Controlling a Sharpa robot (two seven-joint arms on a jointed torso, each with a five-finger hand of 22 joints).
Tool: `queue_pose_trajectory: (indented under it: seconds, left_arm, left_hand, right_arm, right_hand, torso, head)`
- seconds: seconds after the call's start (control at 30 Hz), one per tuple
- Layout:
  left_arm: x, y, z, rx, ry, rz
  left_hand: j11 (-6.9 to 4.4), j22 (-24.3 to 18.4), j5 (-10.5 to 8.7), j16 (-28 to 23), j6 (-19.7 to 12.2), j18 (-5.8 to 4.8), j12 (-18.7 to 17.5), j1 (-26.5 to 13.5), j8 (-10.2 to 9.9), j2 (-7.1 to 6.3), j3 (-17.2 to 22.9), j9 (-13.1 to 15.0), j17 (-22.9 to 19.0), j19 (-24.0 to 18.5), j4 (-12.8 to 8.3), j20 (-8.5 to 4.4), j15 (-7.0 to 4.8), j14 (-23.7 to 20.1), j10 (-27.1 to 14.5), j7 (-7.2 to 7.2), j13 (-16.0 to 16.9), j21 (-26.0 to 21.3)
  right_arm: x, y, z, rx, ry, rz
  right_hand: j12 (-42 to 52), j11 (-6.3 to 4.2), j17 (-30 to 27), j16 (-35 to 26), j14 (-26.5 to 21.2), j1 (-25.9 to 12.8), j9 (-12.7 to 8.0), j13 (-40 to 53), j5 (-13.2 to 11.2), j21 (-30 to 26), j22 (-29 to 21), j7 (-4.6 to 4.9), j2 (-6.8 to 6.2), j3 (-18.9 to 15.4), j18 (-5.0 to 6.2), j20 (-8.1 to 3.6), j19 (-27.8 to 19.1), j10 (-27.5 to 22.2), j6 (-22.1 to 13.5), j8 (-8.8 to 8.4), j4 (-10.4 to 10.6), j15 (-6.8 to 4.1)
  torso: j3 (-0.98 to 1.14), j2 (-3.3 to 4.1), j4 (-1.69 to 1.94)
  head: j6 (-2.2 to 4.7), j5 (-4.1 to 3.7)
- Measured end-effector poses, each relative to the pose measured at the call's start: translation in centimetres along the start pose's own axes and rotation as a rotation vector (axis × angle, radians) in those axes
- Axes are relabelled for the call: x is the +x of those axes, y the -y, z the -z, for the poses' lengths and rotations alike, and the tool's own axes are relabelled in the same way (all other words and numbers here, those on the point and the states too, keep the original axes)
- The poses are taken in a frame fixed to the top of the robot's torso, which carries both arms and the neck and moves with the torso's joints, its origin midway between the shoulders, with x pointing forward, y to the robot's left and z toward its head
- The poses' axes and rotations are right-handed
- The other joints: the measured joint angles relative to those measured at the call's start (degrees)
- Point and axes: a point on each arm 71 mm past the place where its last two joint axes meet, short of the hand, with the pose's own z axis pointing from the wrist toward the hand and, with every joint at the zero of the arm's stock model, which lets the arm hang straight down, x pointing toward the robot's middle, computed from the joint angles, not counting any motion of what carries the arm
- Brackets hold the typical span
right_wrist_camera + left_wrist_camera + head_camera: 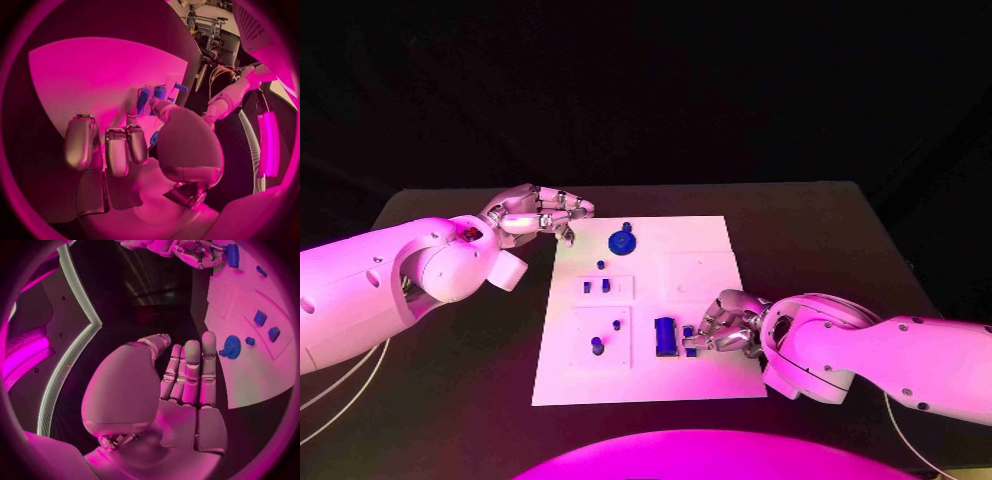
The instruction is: Assemble the parts on the task board
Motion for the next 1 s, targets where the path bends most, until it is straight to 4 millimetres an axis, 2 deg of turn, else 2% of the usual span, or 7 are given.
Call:
queue_pose_trajectory:
  seconds: [0.1, 0.2, 0.67, 1.0]
  left_arm:
    - [-0.02, -0.01, 0.01, 0.000, 0.000, 0.000]
    - [-0.03, -0.02, 0.02, -0.001, 0.001, 0.000]
    - [-0.04, -0.05, 0.00, -0.005, 0.001, 0.000]
    - [-0.03, -0.06, 0.00, -0.007, 0.001, 0.000]
  left_hand:
    - [0.00, 0.0, 0.00, 0.0, 0.0, 0.00, 0.0, 0.0, 0.0, 0.00, 0.0, 0.0, 0.0, 0.0, 0.0, 0.00, 0.00, 0.0, 0.0, 0.00, 0.0, 0.0]
    - [0.21, 0.0, 0.00, 0.0, 0.0, 0.00, 0.0, 0.0, 0.0, 0.00, 0.0, 0.0, 0.0, 0.0, 0.0, 0.00, 0.00, 0.0, -0.2, 0.00, 0.0, 0.0]
    - [0.21, 0.0, 0.00, 0.0, 0.0, 0.00, 0.0, 0.0, 0.0, 0.00, 0.0, 0.0, 0.0, 0.0, 0.0, 0.00, 0.00, 0.0, -0.2, 0.00, 0.0, 0.0]
    - [0.21, -0.1, 0.00, 0.0, 0.0, 0.00, 0.0, 0.0, 0.0, 0.00, 0.0, 0.0, 0.0, 0.0, 0.0, 0.00, 0.00, 0.0, -0.2, 0.00, 0.0, 0.0]
  right_arm:
    - [0.01, 0.15, 0.20, -0.002, -0.010, 0.005]
    - [0.08, 0.26, 0.38, -0.004, -0.021, 0.010]
    - [0.13, 0.61, 0.44, -0.001, -0.052, 0.029]
    - [-0.16, 0.64, -0.28, 0.002, -0.042, 0.031]
  right_hand:
    - [0.0, 0.00, 0.0, 0.0, 0.0, 0.3, 0.0, 0.0, 0.0, 0.0, 0.0, 0.00, -0.04, -1.3, 0.00, 0.00, 0.0, 0.0, 0.0, -0.08, 0.2, 0.00]
    - [0.0, 0.00, 0.0, 0.0, 0.0, 0.3, 0.0, 0.0, 2.2, 0.0, 0.0, 0.00, -0.04, -2.8, 0.00, 0.00, 0.0, 0.0, 0.0, -0.27, 0.7, 0.00]
    - [0.0, 0.00, 0.0, 0.0, 0.0, 0.3, 0.0, 0.0, 2.3, 0.0, 0.0, 0.00, -0.04, -2.9, 0.00, 0.00, 0.0, 0.0, 0.0, -0.27, 0.8, 0.00]
    - [0.3, 0.00, 0.0, 0.0, 0.0, 1.3, 0.1, 0.0, 3.1, 0.3, 0.0, -0.25, 0.93, -2.9, 0.00, 0.00, 0.0, 0.0, 0.3, -0.03, 0.8, 0.00]
  torso:
    - [0.00, 0.00, -0.02]
    - [0.00, 0.00, -0.04]
    - [0.00, 0.01, -0.02]
    - [-0.03, 0.02, 0.02]
  head:
    - [-0.01, 0.05]
    - [-0.01, 0.07]
    - [0.01, -0.05]
    - [0.00, 0.05]
